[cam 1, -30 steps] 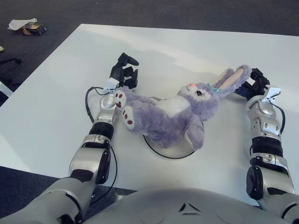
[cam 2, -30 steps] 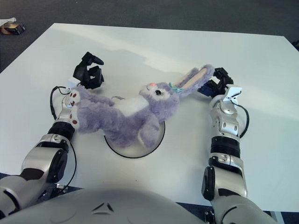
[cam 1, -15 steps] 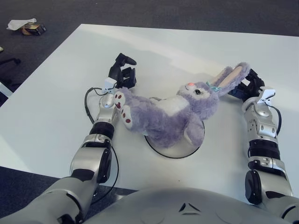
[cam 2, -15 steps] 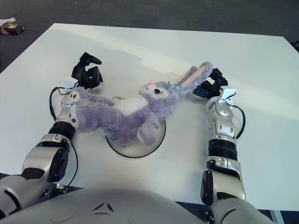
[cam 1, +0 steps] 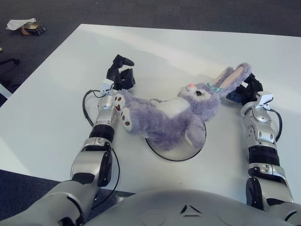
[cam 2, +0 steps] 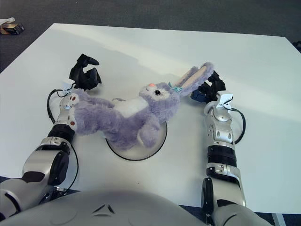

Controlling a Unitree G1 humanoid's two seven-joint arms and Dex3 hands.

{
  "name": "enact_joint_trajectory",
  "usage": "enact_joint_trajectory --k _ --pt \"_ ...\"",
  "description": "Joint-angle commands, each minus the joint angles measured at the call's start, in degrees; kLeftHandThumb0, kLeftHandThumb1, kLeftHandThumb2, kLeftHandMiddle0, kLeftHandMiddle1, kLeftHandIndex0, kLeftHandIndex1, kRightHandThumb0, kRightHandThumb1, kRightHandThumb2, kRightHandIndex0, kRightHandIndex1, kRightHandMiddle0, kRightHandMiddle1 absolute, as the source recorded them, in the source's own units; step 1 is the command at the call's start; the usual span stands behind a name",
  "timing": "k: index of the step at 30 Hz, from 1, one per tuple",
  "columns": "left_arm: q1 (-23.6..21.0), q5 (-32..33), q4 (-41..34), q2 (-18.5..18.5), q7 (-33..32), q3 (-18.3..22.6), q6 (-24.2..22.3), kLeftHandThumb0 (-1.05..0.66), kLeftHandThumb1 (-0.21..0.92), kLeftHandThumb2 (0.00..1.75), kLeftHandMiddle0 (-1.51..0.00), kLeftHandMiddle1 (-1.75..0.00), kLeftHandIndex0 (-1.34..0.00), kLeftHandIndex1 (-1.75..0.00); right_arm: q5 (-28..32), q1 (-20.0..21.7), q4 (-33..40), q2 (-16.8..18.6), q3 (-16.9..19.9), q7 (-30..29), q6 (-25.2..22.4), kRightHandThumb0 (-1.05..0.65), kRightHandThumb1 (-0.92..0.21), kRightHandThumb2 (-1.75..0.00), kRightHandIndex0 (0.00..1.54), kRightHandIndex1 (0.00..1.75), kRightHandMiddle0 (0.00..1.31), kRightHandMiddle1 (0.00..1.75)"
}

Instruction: Put the doll into the plate.

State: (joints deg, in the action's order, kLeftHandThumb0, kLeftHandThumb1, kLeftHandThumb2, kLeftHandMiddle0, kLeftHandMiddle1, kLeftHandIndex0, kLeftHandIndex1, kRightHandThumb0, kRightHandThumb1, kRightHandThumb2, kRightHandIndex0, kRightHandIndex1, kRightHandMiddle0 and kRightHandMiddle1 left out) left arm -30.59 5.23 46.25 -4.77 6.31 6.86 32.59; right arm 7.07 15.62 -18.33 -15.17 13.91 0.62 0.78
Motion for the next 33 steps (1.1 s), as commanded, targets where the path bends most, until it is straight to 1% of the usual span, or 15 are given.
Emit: enact_joint_trajectory --k 1,6,11,15,19,25,28,29,30,31,32,33 --pt "4.48 0.18 1.40 1.11 0.38 0.09 -0.81 -0.39 0.63 0.92 -0.96 -1.75 -0.37 -1.75 -2.06 -1.56 -4.65 -0.26 -1.43 0.65 -0.77 -0.01 -0.27 -1.35 0.65 1.75 0.47 1.64" --pt "4.81 -0.32 0.91 1.32 -0.59 -0.05 -0.23 -0.39 0.63 0.92 -0.95 -1.75 -0.38 -1.75 -3.26 -1.05 -7.15 -1.29 -2.26 1.72 1.29 -0.01 -0.26 -1.36 0.66 1.75 0.47 1.65" --pt "5.33 -1.26 -0.14 1.47 -1.56 -0.44 -0.13 -0.39 0.63 0.92 -0.95 -1.75 -0.38 -1.75 -3.15 -0.79 -9.05 -1.96 -2.52 2.72 2.66 -0.01 -0.25 -1.40 0.67 1.75 0.43 1.71" --pt "5.78 -1.59 -1.08 1.53 -2.00 -0.75 -0.56 -0.39 0.62 0.93 -0.95 -1.75 -0.38 -1.75 -2.93 -0.69 -10.17 -2.28 -2.55 3.23 3.64 -0.01 -0.30 -1.35 0.64 1.74 0.38 1.74" --pt "6.27 -1.68 -2.07 1.73 -2.30 -0.77 -1.21 -0.39 0.62 0.93 -0.95 -1.75 -0.38 -1.75 -2.84 -0.83 -10.74 -2.17 -2.27 3.05 5.15 -0.01 -0.31 -1.34 0.63 1.74 0.37 1.74" --pt "7.07 -2.40 -3.73 2.03 -3.74 -0.81 -2.05 -0.40 0.62 0.94 -0.98 -1.75 -0.39 -1.75 -1.97 -1.09 -11.74 -1.04 -1.03 1.91 9.55 -0.01 -0.21 -1.46 0.70 1.74 0.45 1.75" --pt "7.65 -2.93 -4.90 2.37 -4.98 -0.98 -2.64 -0.40 0.61 0.95 -0.99 -1.75 -0.39 -1.75 -1.20 -1.34 -12.19 -0.61 -0.36 2.12 12.07 -0.01 -0.13 -1.55 0.75 1.75 0.52 1.74" --pt "7.79 -3.10 -5.20 2.47 -5.38 -1.03 -2.78 -0.40 0.60 0.96 -0.99 -1.75 -0.39 -1.75 -0.95 -1.37 -12.41 -0.46 -0.15 2.22 12.96 -0.01 -0.07 -1.61 0.79 1.75 0.56 1.74" --pt "7.87 -3.21 -5.41 2.53 -5.66 -1.06 -2.88 -0.40 0.60 0.96 -0.99 -1.75 -0.40 -1.75 -0.81 -1.35 -12.63 -0.37 -0.03 2.29 13.58 -0.16 -0.21 -1.44 0.87 1.75 0.54 1.74" --pt "7.93 -3.27 -5.56 2.55 -5.80 -1.10 -2.97 -0.40 0.60 0.96 -1.00 -1.75 -0.40 -1.75 -0.76 -1.31 -12.84 -0.34 0.02 2.34 13.97 -0.22 -0.27 -1.37 0.90 1.75 0.53 1.74" --pt "8.10 -3.49 -5.82 2.66 -6.22 -1.17 -2.97 -0.40 0.59 0.97 -1.00 -1.75 -0.40 -1.75 -0.36 -1.36 -13.20 -0.12 0.28 2.61 15.24 -0.29 -0.34 -1.28 0.94 1.75 0.51 1.75" --pt "8.29 -3.70 -6.12 2.78 -6.64 -1.24 -3.05 -0.40 0.59 0.97 -1.00 -1.75 -0.40 -1.75 0.06 -1.38 -13.62 0.14 0.57 2.88 16.55 -0.34 -0.39 -1.22 0.98 1.75 0.51 1.75"
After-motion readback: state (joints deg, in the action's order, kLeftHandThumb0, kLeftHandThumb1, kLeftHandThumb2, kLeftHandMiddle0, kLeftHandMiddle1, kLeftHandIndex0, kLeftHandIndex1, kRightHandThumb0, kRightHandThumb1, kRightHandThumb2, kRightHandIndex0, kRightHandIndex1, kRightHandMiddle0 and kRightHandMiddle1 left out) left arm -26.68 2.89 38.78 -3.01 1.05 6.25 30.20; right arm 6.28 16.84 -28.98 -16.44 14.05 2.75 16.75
